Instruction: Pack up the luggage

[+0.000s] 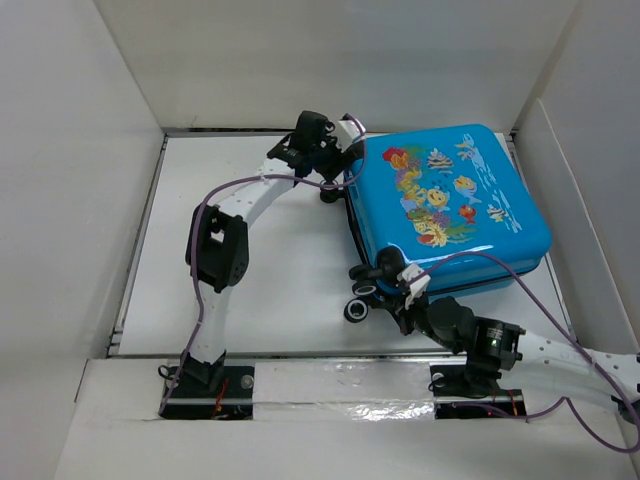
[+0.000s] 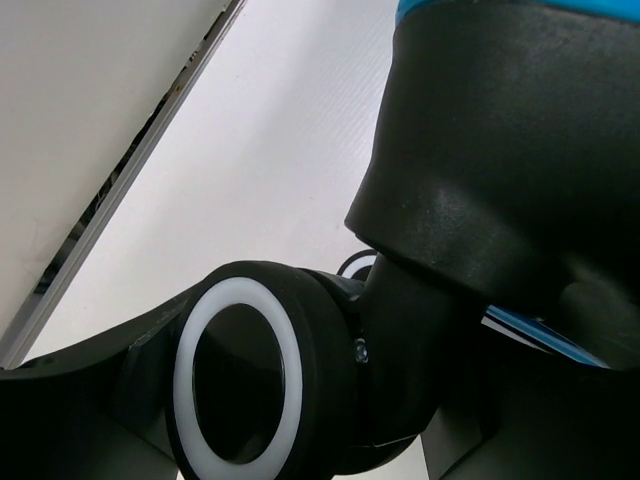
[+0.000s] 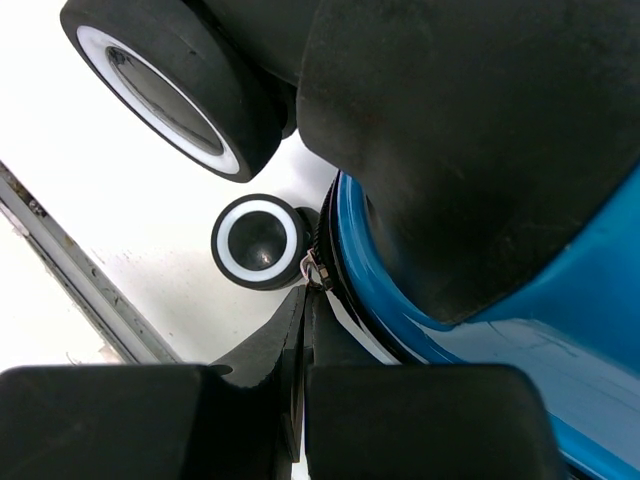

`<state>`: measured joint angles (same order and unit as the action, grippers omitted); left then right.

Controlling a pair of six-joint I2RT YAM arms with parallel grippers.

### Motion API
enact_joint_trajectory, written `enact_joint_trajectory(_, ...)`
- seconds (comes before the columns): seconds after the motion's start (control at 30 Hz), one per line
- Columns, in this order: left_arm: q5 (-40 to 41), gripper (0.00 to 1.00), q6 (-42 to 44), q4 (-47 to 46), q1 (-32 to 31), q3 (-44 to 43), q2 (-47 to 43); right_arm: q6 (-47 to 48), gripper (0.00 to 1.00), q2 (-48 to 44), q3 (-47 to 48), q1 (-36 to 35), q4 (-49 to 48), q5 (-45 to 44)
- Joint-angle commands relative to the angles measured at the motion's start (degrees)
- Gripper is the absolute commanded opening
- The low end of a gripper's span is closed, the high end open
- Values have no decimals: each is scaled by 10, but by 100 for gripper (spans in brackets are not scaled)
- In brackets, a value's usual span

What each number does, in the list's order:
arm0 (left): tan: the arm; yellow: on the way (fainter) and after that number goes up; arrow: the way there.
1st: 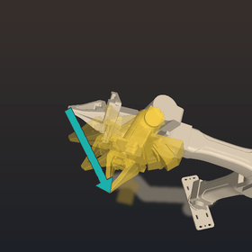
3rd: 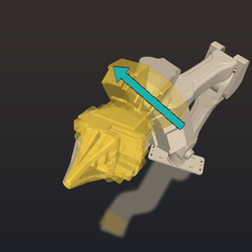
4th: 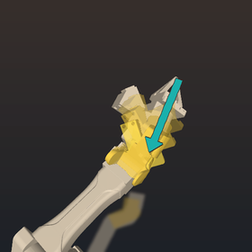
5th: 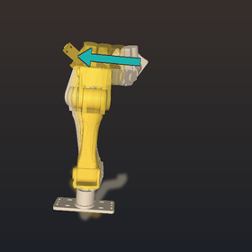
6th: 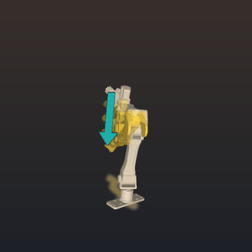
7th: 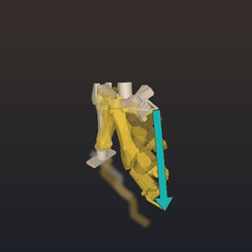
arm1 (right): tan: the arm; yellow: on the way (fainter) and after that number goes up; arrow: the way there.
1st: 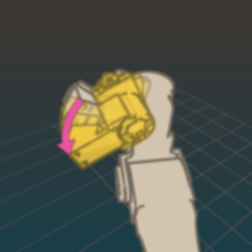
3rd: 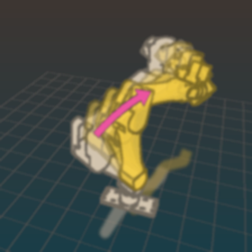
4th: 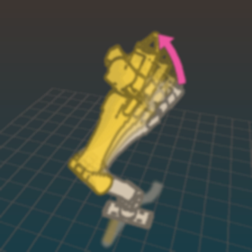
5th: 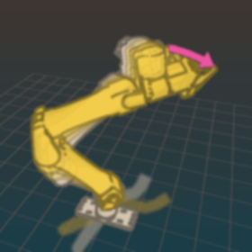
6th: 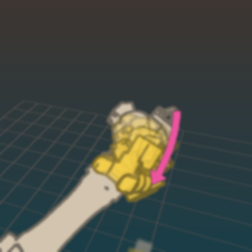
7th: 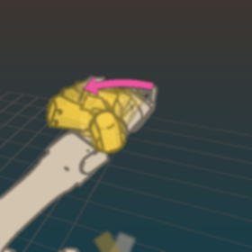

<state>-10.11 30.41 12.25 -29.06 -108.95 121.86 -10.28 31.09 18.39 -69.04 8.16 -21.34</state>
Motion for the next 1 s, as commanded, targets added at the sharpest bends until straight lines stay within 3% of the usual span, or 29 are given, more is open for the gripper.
enact_joint_trajectory(0.0, -7, 0, -17, -52, -4, -26, -8, -17, 0, -18, 38, -13, -39, 58)
enact_joint_trajectory(0.17, 33, 0, -63, -118, -4, 69, -66, -11, 0, -40, 39, -13, -6, 34)
enact_joint_trajectory(0.23, 84, 0, -93, -186, -4, 138, -100, -4, 0, -46, 39, -8, -3, 26)
enact_joint_trajectory(0.37, 142, 0, -249, -321, 25, 295, -190, 50, 0, -34, 48, 13, -35, 45)
enact_joint_trajectory(0.4, 182, 0, -275, -387, 36, 337, -213, 61, 0, -10, 55, 22, -43, 57)
enact_joint_trajectory(0.43, 200, 0, -297, -416, 44, 411, -258, 74, 0, 6, 69, 47, -53, 96)
enact_joint_trajectory(0.5, 231, 0, -347, -470, 58, 480, -304, 115, 0, 40, 86, 74, -75, 147)
enact_joint_trajectory(0.63, 316, 0, -422, -523, 75, 668, -446, 149, 0, 101, 130, 126, -75, 209)
enact_joint_trajectory(0.7, 354, 0, -439, -521, 67, 704, -478, 157, 0, 94, 135, 159, -96, 244)
enact_joint_trajectory(0.8, 289, 0, -481, -522, 73, 747, -529, 136, 0, 54, 113, 193, -96, 308)
enact_joint_trajectory(0.83, 227, 0, -482, -540, 62, 759, -545, 124, 0, 40, 98, 193, -97, 326)
enact_joint_trajectory(0.9, 180, 0, -462, -541, 25, 754, -553, 106, 0, -12, 53, 199, -86, 308)
enact_joint_trajectory(0.97, 123, 21, -445, -522, 9, 722, -544, 79, 0, -52, 29, 199, -36, 253)
